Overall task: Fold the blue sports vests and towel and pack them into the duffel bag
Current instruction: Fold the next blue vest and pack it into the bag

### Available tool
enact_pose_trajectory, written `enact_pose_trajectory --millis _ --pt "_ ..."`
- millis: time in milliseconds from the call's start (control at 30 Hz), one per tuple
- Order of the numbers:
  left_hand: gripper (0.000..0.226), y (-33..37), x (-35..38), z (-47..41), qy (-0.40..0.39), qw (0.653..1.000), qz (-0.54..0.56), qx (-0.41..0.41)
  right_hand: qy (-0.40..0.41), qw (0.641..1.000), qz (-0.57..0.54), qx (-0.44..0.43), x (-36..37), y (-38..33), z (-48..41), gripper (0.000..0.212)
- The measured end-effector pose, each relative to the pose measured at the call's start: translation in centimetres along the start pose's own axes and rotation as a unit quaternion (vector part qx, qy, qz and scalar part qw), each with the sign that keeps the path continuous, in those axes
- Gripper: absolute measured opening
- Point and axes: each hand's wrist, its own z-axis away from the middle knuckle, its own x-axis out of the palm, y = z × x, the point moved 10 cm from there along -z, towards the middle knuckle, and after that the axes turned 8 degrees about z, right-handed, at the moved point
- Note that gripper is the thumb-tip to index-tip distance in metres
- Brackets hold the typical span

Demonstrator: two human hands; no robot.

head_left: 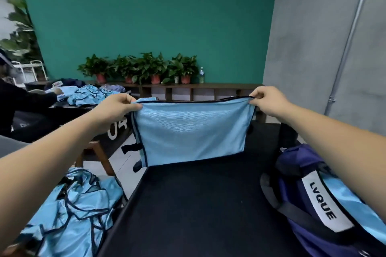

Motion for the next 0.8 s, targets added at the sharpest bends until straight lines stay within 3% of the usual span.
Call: enact_pose_trajectory --millis 367,600,800 --pt "0.026 1.1 -1.8 4.5 -0.044 0.999 0.0 -0.007 -0.04 0.993 0.1 0.038 -0.2 -3.0 0.5 0.004" --pt "0.046 0.7 -5.2 7.7 -0.011 1.0 0.017 -0.009 -0.034 0.997 0.042 0.055 3.1 -6.9 -0.6 0.008" --pt "0.018 3.2 -6.5 11.9 0.007 0.996 0.074 0.039 -0.054 0.978 -0.164 0.114 5.1 -8.2 -0.4 0.013"
